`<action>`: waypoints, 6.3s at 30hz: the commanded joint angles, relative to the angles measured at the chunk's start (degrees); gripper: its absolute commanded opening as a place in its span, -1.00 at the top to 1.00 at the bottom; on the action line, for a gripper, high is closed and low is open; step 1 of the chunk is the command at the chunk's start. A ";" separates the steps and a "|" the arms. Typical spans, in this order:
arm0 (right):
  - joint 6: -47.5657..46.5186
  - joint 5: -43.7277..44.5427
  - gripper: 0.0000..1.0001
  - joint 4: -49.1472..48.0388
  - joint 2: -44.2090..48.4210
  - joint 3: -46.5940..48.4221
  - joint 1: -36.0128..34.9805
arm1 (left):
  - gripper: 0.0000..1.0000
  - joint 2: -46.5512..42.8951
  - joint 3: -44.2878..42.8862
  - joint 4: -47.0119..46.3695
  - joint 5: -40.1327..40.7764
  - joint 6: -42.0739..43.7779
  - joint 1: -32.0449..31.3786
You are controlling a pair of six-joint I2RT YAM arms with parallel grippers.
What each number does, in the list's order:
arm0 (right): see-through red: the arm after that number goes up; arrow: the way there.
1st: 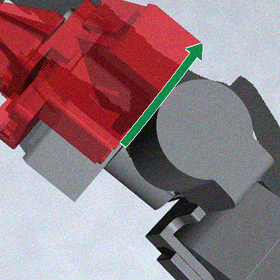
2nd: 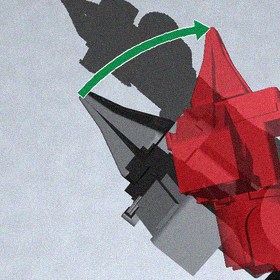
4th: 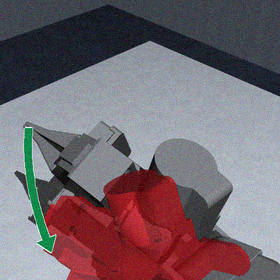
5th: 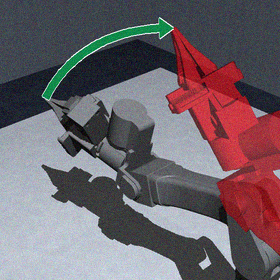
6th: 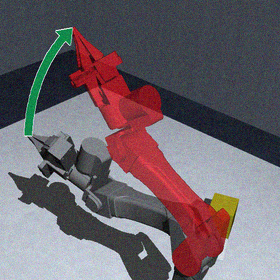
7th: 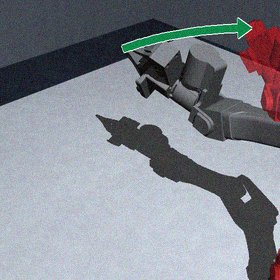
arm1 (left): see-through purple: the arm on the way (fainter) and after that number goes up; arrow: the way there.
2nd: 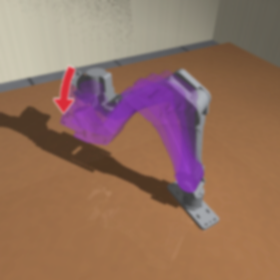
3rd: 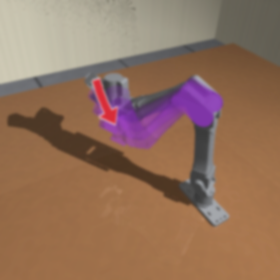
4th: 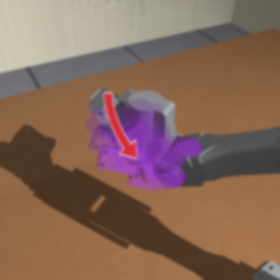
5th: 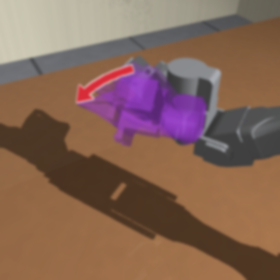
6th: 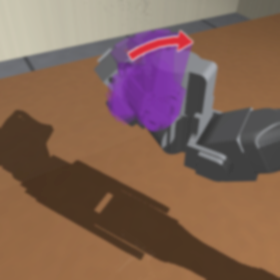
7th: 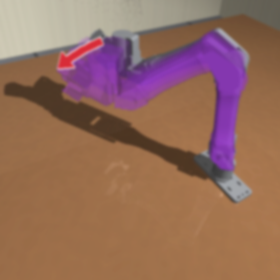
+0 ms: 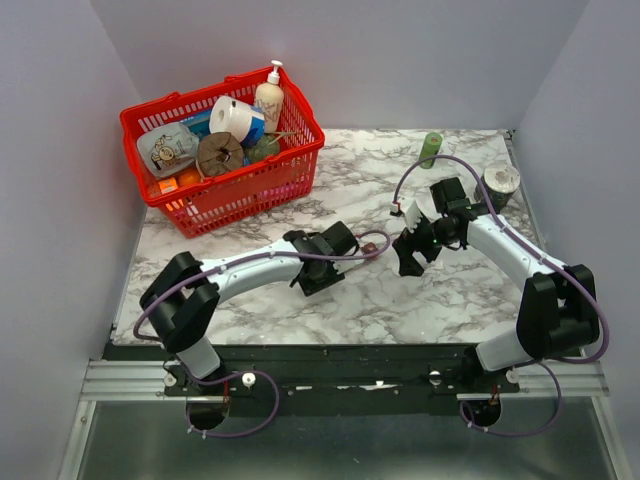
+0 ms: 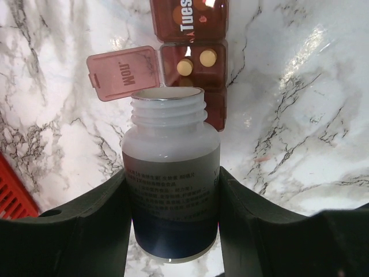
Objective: Sort the pills into containers
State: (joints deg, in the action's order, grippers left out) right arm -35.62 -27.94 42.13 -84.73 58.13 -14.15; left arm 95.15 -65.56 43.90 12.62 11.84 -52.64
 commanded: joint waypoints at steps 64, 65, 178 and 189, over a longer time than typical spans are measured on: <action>-36.28 4.22 0.45 -3.55 -10.81 -2.67 -7.12 | 1.00 -64.31 46.05 -57.96 -35.99 1.26 3.86; -35.32 3.26 0.54 -2.41 -10.11 -2.76 -7.12 | 1.00 -63.96 46.05 -57.96 -36.44 0.65 3.86; 6.69 -17.33 0.49 0.15 2.73 17.36 -31.90 | 1.00 -51.65 36.30 -79.59 -28.45 -13.52 3.86; 5.20 -13.29 0.48 20.71 -7.91 27.48 -32.25 | 1.00 -49.89 30.67 -61.32 -29.58 -0.50 3.86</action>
State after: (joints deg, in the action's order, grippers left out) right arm -31.22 -45.56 49.43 -88.07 86.28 -44.10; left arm 46.44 -26.17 -9.50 -16.82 3.22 -48.49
